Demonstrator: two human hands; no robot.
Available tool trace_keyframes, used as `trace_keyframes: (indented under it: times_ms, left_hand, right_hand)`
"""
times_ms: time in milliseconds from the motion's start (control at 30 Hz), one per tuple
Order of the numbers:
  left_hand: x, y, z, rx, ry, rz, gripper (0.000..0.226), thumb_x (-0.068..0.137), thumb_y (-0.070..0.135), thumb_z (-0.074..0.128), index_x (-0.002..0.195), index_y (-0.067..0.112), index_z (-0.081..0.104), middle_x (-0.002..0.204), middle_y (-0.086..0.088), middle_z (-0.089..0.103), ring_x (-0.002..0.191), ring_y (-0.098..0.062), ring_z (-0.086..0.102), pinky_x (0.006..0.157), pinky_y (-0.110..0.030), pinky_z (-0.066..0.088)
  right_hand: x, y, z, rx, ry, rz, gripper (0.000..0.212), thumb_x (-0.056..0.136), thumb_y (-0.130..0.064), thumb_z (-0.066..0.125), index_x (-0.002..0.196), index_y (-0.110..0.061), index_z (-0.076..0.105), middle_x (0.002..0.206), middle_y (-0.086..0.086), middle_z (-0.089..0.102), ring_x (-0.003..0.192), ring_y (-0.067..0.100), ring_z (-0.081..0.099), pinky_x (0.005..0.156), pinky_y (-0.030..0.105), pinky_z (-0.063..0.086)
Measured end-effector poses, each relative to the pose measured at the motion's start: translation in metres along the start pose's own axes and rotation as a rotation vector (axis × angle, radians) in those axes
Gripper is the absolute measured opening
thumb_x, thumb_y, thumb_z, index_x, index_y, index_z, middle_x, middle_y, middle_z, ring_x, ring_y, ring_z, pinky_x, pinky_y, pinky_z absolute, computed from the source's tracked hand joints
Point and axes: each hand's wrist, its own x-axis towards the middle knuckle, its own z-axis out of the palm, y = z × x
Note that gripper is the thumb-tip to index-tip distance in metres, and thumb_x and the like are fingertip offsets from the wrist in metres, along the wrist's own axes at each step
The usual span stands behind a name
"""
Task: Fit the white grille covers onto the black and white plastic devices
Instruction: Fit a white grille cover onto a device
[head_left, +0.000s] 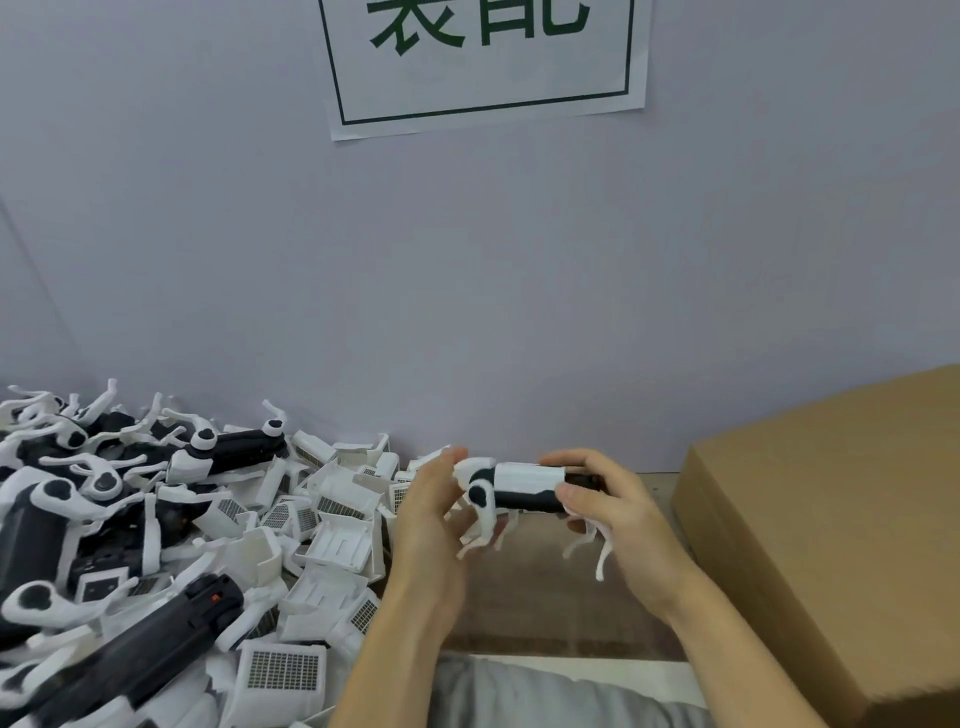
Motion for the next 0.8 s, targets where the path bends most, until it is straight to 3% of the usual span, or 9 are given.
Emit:
trace_keyframes:
  times_ms: [100,167,300,400,467,533,600,733,800]
  left_hand:
    - [0.000,-0.001,0.002,0.053,-0.011,0.012,0.021,0.097,0.016,0.058,0.111,0.003,0.068,0.102,-0.017,0.071,0.073,-0.026,0.070,0.049,-0.030,0.054]
    - [0.002,-0.001,-0.001,0.046,0.010,0.026,0.019,0.095,0.014,0.060,0.107,0.003,0.070,0.101,-0.018,0.073,0.078,-0.029,0.072,0.057,-0.035,0.058]
    - [0.007,-0.003,-0.011,0.103,0.067,0.005,0.010,0.084,0.017,0.071,0.090,0.013,0.079,0.094,-0.016,0.076,0.080,-0.030,0.072,0.067,-0.043,0.061]
    - [0.005,0.000,-0.014,0.101,-0.023,-0.062,0.033,0.065,0.025,0.079,0.095,0.011,0.077,0.088,-0.013,0.073,0.068,-0.024,0.069,0.061,-0.037,0.058]
    - [0.004,0.002,-0.014,0.117,-0.086,-0.062,0.036,0.064,0.029,0.080,0.095,0.011,0.076,0.082,-0.010,0.070,0.062,-0.020,0.064,0.055,-0.032,0.052]
    - [0.004,0.000,-0.012,0.128,-0.133,-0.054,0.019,0.068,0.033,0.076,0.079,0.017,0.078,0.077,-0.006,0.067,0.059,-0.016,0.060,0.051,-0.029,0.045]
    - [0.002,-0.001,-0.008,0.138,-0.132,-0.060,0.020,0.073,0.036,0.070,0.072,0.018,0.079,0.076,-0.002,0.069,0.059,-0.014,0.059,0.048,-0.027,0.046]
    - [-0.003,-0.001,-0.006,0.074,-0.127,-0.090,0.033,0.093,0.033,0.055,0.091,0.011,0.079,0.096,-0.004,0.077,0.062,-0.018,0.067,0.050,-0.027,0.056]
    - [-0.003,0.000,-0.009,0.054,-0.073,-0.085,0.036,0.100,0.031,0.047,0.096,0.009,0.076,0.101,-0.008,0.077,0.070,-0.023,0.074,0.057,-0.031,0.059]
  right_hand:
    - [-0.003,-0.012,-0.004,-0.146,-0.040,-0.066,0.029,0.076,-0.034,0.063,0.104,-0.031,0.071,0.101,-0.010,0.069,0.091,0.003,0.064,0.072,0.016,0.051]
    - [-0.003,-0.021,-0.005,-0.253,-0.076,-0.077,0.023,0.084,-0.032,0.067,0.107,-0.034,0.069,0.104,-0.013,0.067,0.095,0.001,0.062,0.074,0.015,0.050]
    - [-0.002,-0.035,-0.003,-0.897,-0.139,-0.091,0.036,0.087,-0.025,0.070,0.120,-0.037,0.063,0.113,-0.011,0.057,0.107,0.007,0.055,0.095,0.026,0.047]
    - [-0.004,-0.046,0.005,-1.083,-0.144,-0.003,0.035,0.081,-0.018,0.067,0.114,-0.031,0.068,0.107,-0.007,0.065,0.094,0.017,0.063,0.086,0.039,0.057]
    - [-0.007,-0.051,0.003,-1.084,-0.167,0.049,0.029,0.080,-0.020,0.068,0.108,-0.025,0.071,0.101,-0.003,0.070,0.089,0.019,0.066,0.081,0.040,0.059]
    - [-0.009,-0.055,-0.008,-1.023,-0.220,0.109,0.025,0.079,-0.026,0.071,0.104,-0.023,0.073,0.097,-0.003,0.072,0.087,0.017,0.068,0.080,0.037,0.060]
    - [-0.012,-0.060,-0.021,-0.964,-0.277,0.166,0.023,0.078,-0.032,0.073,0.099,-0.021,0.075,0.090,-0.006,0.074,0.080,0.011,0.068,0.074,0.029,0.057]
    - [-0.015,-0.064,-0.041,-0.806,-0.206,0.191,0.032,0.076,-0.036,0.063,0.080,-0.004,0.069,0.056,-0.005,0.056,0.048,0.006,0.045,0.051,0.020,0.037]
    - [-0.015,-0.069,-0.052,-0.611,-0.106,0.142,0.041,0.076,-0.035,0.061,0.081,0.005,0.065,0.060,-0.001,0.054,0.051,0.007,0.047,0.052,0.019,0.040]
